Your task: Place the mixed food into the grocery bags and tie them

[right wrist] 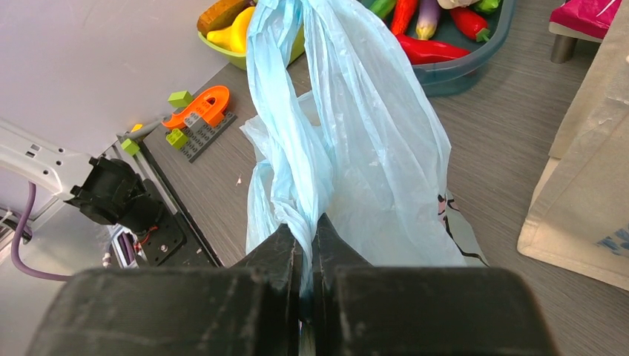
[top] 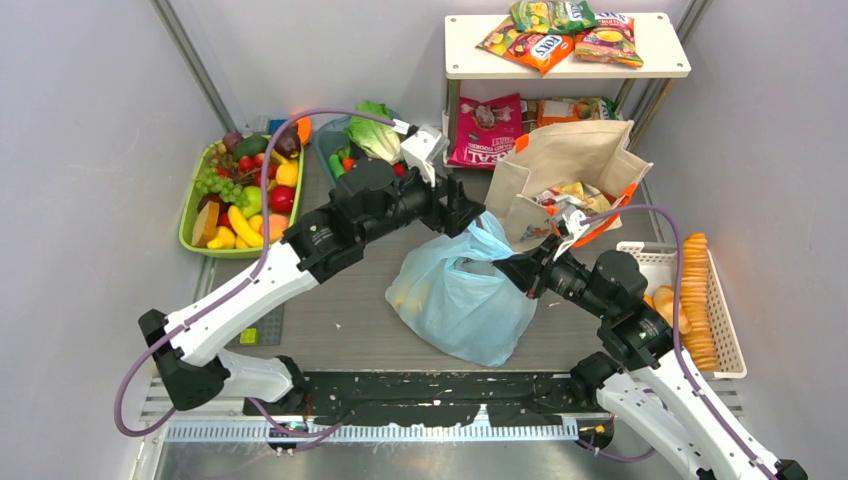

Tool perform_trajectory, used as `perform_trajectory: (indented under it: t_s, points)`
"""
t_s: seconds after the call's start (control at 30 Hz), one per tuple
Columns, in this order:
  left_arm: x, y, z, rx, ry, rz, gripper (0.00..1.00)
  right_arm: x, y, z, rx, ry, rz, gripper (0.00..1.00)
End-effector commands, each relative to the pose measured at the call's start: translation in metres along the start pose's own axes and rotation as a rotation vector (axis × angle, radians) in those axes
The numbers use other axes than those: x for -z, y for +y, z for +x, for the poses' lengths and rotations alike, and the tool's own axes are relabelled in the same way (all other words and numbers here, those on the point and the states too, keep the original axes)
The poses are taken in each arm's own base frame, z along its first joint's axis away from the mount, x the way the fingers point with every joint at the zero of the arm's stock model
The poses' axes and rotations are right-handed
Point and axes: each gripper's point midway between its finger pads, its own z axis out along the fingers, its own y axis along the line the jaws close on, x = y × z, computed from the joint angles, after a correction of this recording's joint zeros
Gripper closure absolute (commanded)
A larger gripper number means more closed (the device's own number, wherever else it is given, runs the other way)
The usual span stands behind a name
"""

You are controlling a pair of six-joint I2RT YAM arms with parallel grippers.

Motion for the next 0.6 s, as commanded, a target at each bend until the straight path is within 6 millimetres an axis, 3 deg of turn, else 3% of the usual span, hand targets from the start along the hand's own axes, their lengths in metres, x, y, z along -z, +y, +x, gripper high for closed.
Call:
perform_trajectory:
  t_s: [0.0,0.2,0.37,0.43,0.57]
  points:
    - [-0.006,-0.007,0.0,-0.001,0.041,0.042,0.3,0.0,0.009,-0.018,0.025,-0.042,-0.03,0.95]
    - [-0.014,-0.002,0.018,0.022,0.115,0.014,0.3,0.0,0.009,-0.018,0.024,-0.041,-0.028,0.95]
    - [-0.016,-0.001,0.031,0.042,0.155,0.016,0.36,0.001,0.008,-0.018,0.024,-0.041,-0.024,0.95]
    - [-0.018,0.001,0.037,0.043,0.168,0.012,0.45,0.001,0.008,-0.017,0.023,-0.043,-0.022,0.95]
    - [-0.016,0.002,0.032,0.02,0.13,0.016,0.76,0.001,0.006,-0.015,0.017,-0.043,-0.017,0.95]
